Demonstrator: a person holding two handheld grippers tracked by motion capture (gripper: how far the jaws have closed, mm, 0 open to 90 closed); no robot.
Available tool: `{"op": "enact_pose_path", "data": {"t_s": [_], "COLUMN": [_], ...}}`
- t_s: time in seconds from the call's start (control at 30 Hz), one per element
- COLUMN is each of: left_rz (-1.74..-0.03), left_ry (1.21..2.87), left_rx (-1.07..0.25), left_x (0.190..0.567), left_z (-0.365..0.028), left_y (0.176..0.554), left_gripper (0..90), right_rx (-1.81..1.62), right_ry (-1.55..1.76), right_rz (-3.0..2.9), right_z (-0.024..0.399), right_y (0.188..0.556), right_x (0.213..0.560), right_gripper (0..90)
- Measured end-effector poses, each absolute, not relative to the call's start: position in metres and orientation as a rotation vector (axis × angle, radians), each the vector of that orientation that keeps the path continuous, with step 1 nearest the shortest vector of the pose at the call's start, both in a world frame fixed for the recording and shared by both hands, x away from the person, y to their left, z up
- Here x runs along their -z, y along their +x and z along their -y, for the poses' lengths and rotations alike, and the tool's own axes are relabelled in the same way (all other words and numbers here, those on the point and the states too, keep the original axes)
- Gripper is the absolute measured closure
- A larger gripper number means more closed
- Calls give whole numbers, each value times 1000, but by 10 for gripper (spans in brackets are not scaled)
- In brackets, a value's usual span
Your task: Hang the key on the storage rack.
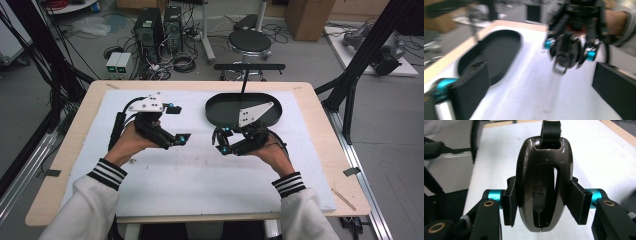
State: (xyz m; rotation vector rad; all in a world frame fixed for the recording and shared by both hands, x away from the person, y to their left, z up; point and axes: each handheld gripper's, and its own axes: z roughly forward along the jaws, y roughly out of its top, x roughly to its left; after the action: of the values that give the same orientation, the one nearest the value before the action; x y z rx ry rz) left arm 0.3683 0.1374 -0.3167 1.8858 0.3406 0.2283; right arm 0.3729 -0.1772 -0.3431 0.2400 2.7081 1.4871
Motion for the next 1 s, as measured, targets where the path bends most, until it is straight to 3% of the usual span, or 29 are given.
{"op": "enact_pose_path", "data": {"t_s": [0.27, 0.53, 1.0], "left_rz": [-463, -582, -754], "left_ry": [1762, 1690, 1607], "left_rx": [-334, -545, -593], "left_x": [343, 371, 426], "left_z": [-188, -222, -259], "left_y": [352, 326, 292], "left_gripper": [17, 17, 17], "right_rx": [-1430, -1359, -1261], "right_ry": [381, 575, 840], "right_rz": [-2649, -2530, -2362], "right_z": [193, 215, 256], "right_y": [381, 392, 424], "right_x": [335, 325, 297], "right_gripper": [481, 481, 481]}}
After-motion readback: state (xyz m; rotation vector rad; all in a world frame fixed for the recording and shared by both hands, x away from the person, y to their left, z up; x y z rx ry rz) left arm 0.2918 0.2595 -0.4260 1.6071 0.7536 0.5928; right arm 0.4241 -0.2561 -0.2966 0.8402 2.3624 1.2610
